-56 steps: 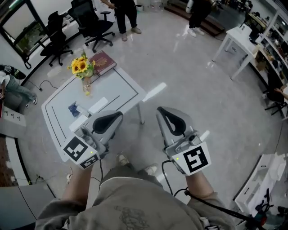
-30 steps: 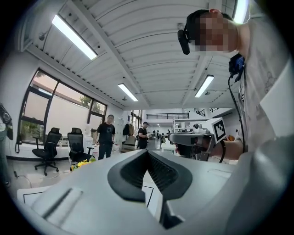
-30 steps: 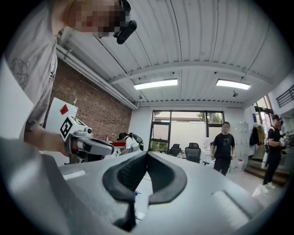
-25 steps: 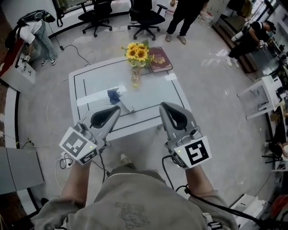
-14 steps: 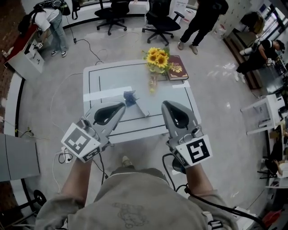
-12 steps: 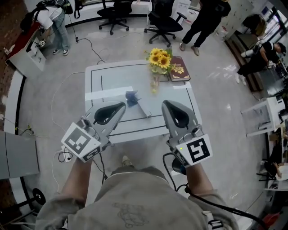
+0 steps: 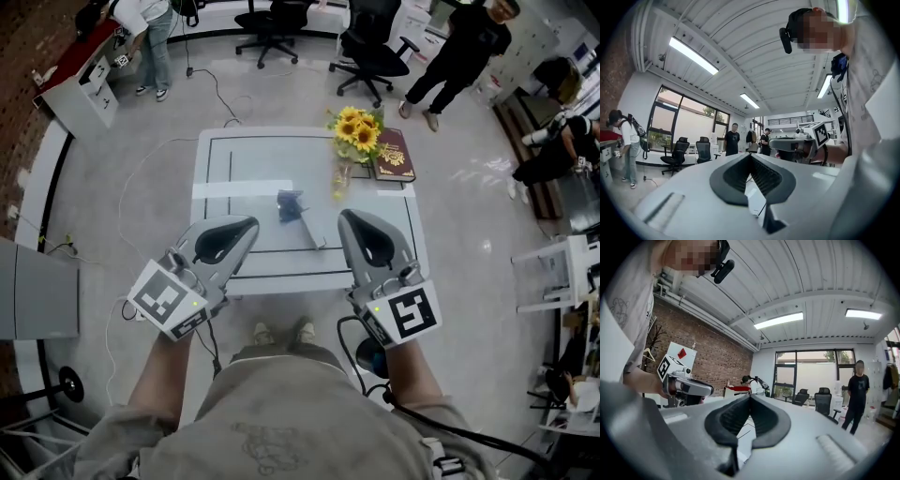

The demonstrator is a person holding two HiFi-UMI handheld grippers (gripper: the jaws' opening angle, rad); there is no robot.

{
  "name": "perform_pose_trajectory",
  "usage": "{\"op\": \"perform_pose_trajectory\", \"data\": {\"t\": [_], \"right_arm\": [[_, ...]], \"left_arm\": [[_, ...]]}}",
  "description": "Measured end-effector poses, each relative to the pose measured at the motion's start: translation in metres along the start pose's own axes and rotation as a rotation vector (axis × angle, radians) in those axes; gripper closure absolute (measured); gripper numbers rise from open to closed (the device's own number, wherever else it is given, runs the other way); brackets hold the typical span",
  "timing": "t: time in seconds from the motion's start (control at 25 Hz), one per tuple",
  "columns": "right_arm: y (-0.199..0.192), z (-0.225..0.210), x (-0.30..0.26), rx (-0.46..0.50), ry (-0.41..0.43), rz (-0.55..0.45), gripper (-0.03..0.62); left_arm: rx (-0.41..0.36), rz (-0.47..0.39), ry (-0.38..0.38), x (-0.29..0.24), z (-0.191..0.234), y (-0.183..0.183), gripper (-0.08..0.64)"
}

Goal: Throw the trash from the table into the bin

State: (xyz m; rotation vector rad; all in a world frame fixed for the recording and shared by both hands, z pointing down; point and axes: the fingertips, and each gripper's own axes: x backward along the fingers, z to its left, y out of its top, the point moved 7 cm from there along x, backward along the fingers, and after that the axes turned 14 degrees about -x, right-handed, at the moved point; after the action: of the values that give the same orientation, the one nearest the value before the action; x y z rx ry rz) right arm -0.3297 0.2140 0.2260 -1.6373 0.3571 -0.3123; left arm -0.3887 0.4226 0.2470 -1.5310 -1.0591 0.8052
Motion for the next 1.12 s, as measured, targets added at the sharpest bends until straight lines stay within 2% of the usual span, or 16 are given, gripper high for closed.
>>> {"op": "perform_pose_trajectory", "data": {"t": [0.24, 0.36, 0.88, 1.12], "right_arm": [[-0.003, -0.022, 0.007, -0.029, 0.016, 0.019, 0.589], [-0.001, -0.032, 0.010, -0.053, 0.020, -0.007, 0.589], [-0.011, -0.053, 0.016, -0.067, 0.018, 0.042, 0.589], [-0.015, -0.063, 0.002, -0.021, 0.020, 0.075, 0.589]], "left_arm": [[-0.001, 0.015, 0.059, -0.006, -0.009, 0.009, 0.561], [-0.001, 0.017, 0.069, -0.012, -0.014, 0.011, 0.561], [0.019, 0.039, 0.063, -0.038, -0.022, 0.003, 0.561], [0.020, 0.060, 0.068, -0.051, -0.011, -0.009, 0.561]]}}
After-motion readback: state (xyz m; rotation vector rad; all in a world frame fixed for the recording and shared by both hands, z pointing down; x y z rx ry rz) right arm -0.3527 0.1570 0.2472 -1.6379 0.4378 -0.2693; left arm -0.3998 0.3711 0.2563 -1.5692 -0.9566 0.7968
